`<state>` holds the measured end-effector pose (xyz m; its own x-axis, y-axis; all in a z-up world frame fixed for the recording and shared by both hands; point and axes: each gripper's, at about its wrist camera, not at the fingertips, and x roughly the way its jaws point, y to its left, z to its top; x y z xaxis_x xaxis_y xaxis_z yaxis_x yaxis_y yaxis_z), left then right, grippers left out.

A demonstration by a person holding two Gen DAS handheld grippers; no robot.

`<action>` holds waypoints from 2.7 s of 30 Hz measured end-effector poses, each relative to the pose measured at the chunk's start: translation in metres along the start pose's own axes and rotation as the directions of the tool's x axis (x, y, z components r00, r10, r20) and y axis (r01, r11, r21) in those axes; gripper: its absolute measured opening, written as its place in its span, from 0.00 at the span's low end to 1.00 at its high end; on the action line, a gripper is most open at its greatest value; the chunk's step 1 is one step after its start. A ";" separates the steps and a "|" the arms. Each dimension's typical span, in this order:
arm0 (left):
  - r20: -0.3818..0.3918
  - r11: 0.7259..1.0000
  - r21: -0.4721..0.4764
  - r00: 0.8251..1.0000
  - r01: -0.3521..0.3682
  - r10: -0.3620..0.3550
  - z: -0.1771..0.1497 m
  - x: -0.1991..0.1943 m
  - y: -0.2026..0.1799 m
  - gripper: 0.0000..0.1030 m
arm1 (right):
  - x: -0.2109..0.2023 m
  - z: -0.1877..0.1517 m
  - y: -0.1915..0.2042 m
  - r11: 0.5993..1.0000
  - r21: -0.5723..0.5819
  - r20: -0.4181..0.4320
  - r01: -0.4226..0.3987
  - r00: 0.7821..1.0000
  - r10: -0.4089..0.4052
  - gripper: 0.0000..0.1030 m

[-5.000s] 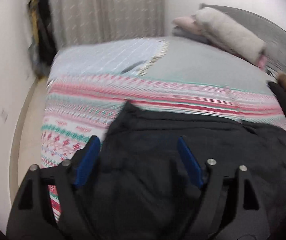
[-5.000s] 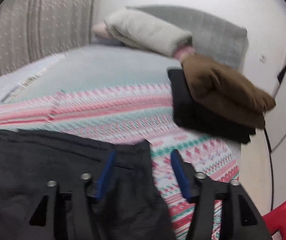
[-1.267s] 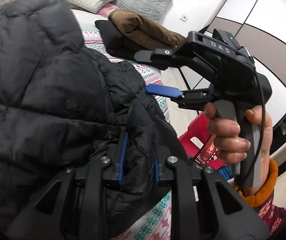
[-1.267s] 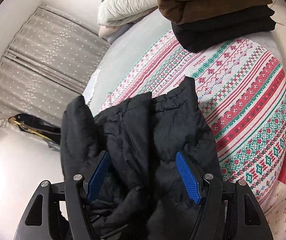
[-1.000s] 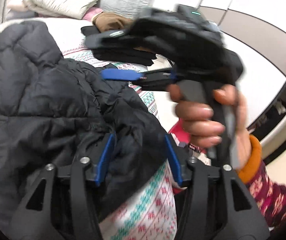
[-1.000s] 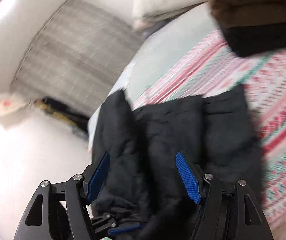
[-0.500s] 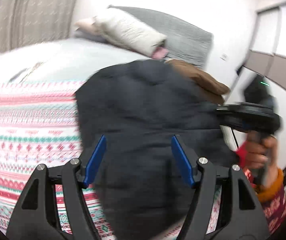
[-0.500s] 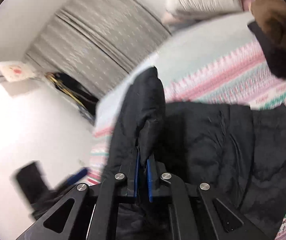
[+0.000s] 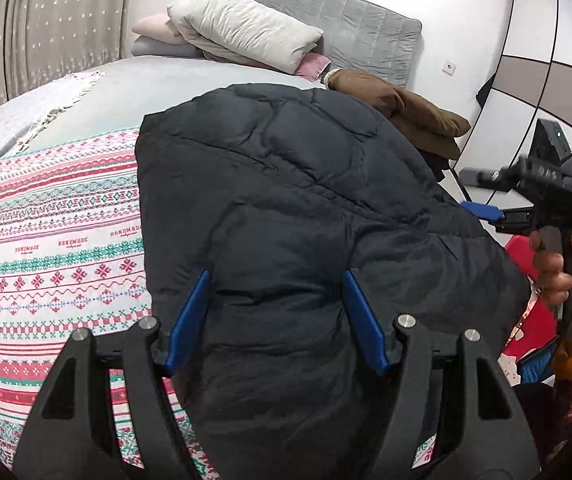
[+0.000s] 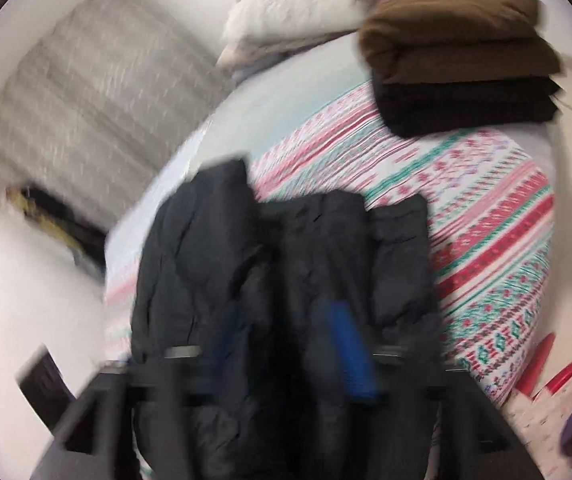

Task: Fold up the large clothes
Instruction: 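Carry the jacket bundle with both grippers toward the stack of folded clothes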

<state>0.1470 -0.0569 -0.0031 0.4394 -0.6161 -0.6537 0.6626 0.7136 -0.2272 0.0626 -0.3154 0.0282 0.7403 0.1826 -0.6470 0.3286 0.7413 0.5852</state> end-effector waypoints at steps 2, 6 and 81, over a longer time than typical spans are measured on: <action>-0.004 1.000 -0.008 1.000 0.008 -0.008 0.001 0.004 0.001 0.66 | -0.003 0.008 -0.015 0.998 0.060 -0.006 -0.019 1.000 0.020 0.74; -0.007 1.000 -0.002 1.000 0.008 -0.008 0.000 0.005 -0.005 0.66 | 0.020 0.008 -0.032 0.980 0.171 -0.134 -0.104 0.983 0.128 0.74; 0.122 0.934 -0.224 0.959 0.277 -0.255 0.145 -0.033 -0.028 0.38 | -0.023 0.102 0.004 0.918 -0.007 -0.013 -0.397 0.918 0.397 0.17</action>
<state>0.2017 -0.1050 0.1299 0.3265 -0.8136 -0.4811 0.6048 0.5709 -0.5552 0.1065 -0.3831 0.0957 0.8024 0.4703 -0.3674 0.0029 0.6125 0.7905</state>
